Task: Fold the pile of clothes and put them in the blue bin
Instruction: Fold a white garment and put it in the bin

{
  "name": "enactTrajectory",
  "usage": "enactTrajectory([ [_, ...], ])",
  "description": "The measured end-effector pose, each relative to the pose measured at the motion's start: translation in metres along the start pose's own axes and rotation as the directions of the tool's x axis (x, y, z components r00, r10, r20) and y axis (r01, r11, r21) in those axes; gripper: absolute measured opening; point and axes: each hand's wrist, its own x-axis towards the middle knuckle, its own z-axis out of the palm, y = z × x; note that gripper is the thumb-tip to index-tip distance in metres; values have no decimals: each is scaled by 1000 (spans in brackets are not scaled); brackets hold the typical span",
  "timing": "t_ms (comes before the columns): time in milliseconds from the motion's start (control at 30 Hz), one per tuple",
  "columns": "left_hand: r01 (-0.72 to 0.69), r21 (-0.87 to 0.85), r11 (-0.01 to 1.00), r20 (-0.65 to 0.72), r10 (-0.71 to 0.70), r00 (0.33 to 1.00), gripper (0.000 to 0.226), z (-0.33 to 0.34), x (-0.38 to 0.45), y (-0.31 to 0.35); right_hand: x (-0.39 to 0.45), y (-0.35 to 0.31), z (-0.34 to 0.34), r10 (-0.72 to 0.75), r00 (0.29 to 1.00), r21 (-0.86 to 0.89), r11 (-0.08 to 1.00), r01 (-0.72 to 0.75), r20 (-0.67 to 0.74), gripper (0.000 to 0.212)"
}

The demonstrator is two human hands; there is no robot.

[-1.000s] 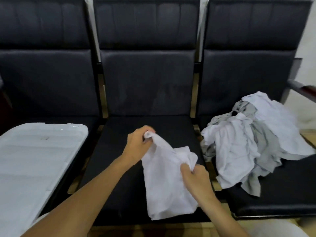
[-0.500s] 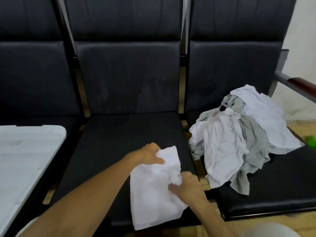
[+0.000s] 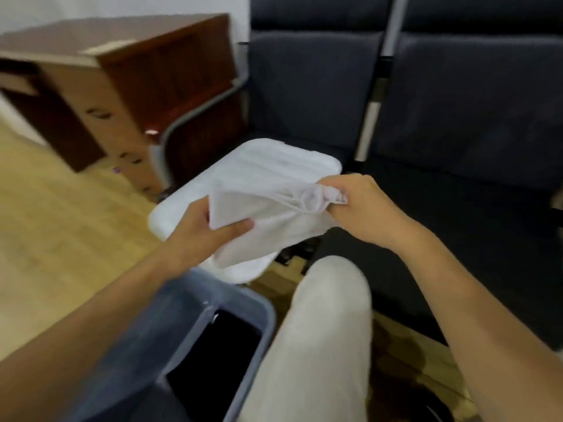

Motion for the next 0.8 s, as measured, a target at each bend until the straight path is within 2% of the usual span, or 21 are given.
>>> enactTrajectory([
  [33,45,-54,998,-49,-47,998,32,-23,-24,-14,14,-17,20,-33,995,59,998,27,96,18],
  [100,123,-106,987,-115,-135,984,36,-58,-72,-42,36,-47,65,-76,945,47,997,64,319,16],
  [167,196,-104,975,-201,-214,956,39,-91,-115,-77,55,-74,126,-126,850,-10,988,153,512,16],
  [233,246,-118,962,-261,-269,927,37,-108,-145,-115,63,-87,180,-134,766,-47,977,210,629,20],
  [333,294,-101,950,-321,-311,895,47,-116,-170,-160,66,-94,239,-95,710,-121,961,248,698,30],
  [433,283,-89,955,-333,-297,895,16,-116,-184,-187,64,-89,274,-21,707,-187,959,215,707,22],
  [500,266,-38,963,-292,-265,919,23,-110,-195,-202,56,-83,288,-26,707,-208,947,243,707,28],
  [567,273,58,960,-153,-262,953,29,-101,-209,-216,44,-73,293,21,658,-284,912,297,753,30],
  [600,282,151,947,-33,-281,959,27,-96,-218,-227,37,-66,294,82,595,-319,898,304,799,28],
  [633,268,298,916,107,-311,945,24,-92,-227,-236,31,-58,292,170,498,-359,880,312,850,21],
  [667,235,428,873,241,-361,901,26,-86,-234,-246,27,-49,288,275,383,-408,852,329,882,15],
  [700,215,513,831,316,-415,853,33,-85,-238,-254,26,-42,283,368,289,-456,816,356,884,17],
  [733,234,529,816,324,-448,833,39,-85,-237,-255,28,-36,278,422,235,-482,790,379,876,23],
  [767,259,513,818,290,-450,845,39,-87,-232,-253,30,-33,272,424,224,-480,786,391,877,27],
  [800,276,486,829,241,-430,870,34,-89,-224,-248,32,-33,266,385,259,-459,805,375,886,29],
])
